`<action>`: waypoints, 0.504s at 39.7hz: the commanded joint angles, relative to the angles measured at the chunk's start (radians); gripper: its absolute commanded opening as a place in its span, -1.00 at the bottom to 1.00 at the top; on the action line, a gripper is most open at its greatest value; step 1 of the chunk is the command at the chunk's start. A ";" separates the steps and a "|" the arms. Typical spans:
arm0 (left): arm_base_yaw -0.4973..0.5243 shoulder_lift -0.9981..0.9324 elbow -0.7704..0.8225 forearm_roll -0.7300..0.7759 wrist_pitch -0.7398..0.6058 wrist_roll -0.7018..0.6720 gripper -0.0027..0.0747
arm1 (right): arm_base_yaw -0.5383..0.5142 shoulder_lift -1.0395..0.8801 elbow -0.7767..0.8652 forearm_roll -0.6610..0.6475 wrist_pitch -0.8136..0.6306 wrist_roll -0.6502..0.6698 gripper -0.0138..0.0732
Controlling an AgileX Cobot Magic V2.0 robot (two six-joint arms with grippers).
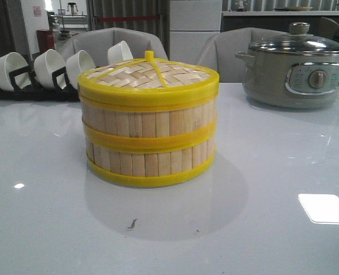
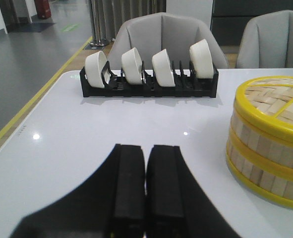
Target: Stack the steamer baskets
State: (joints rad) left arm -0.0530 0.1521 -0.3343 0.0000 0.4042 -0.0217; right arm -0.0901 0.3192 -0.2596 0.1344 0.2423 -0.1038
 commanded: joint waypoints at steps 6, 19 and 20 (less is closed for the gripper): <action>0.011 -0.109 0.175 -0.029 -0.238 -0.005 -0.71 | -0.003 0.005 -0.028 0.000 -0.084 -0.002 -0.62; 0.011 -0.172 0.342 -0.052 -0.286 -0.005 -0.71 | -0.003 0.005 -0.028 0.000 -0.082 -0.002 -0.62; 0.011 -0.172 0.342 -0.052 -0.283 -0.005 -0.71 | -0.003 0.005 -0.028 0.000 -0.082 -0.002 -0.62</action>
State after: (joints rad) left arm -0.0431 -0.0035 0.0074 -0.0397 0.2116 -0.0217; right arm -0.0901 0.3192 -0.2596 0.1344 0.2440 -0.1038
